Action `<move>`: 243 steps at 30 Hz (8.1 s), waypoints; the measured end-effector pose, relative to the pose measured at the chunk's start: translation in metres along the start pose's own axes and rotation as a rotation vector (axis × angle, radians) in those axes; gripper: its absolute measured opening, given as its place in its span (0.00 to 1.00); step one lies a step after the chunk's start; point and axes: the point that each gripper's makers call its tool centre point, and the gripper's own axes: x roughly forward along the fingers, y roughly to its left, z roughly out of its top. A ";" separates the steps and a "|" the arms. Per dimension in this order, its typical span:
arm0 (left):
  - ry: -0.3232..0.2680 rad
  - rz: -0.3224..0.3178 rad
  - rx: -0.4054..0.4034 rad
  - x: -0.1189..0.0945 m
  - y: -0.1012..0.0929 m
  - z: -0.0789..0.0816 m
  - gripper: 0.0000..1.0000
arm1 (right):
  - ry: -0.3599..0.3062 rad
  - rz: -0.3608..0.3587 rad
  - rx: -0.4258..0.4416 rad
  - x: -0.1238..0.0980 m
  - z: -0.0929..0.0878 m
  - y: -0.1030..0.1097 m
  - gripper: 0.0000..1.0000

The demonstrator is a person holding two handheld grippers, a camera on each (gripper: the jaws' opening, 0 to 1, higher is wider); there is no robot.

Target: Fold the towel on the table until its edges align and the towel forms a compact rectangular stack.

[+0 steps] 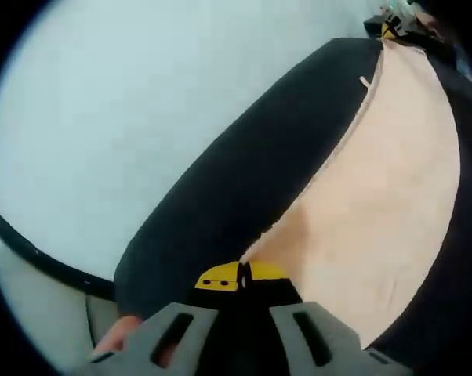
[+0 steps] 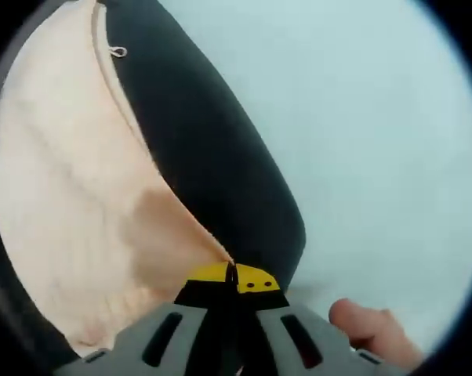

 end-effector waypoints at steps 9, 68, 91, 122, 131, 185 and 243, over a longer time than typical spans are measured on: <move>-0.010 0.013 -0.117 0.015 -0.009 -0.006 0.00 | 0.022 -0.050 0.101 0.035 0.008 -0.008 0.00; -0.305 -0.233 -0.049 -0.107 -0.072 -0.064 0.05 | -0.333 -0.153 0.494 -0.163 -0.066 0.066 0.18; -0.325 -0.330 -0.425 -0.106 -0.118 -0.083 0.13 | -0.173 -0.078 -0.121 -0.074 -0.062 0.078 0.00; -0.307 -0.181 -1.622 -0.074 -0.089 -0.084 0.37 | -0.678 -0.100 0.615 -0.162 -0.017 0.081 0.15; -0.331 -0.059 -1.481 -0.053 -0.068 -0.081 0.09 | -0.789 -0.136 0.655 -0.183 -0.004 0.079 0.12; -0.584 -0.556 -0.501 -0.124 -0.328 0.194 0.44 | -0.688 -0.137 0.769 -0.160 -0.039 0.083 0.14; -0.631 -0.400 -0.917 -0.054 -0.173 0.087 0.20 | -0.764 0.083 0.680 -0.158 0.177 0.130 0.03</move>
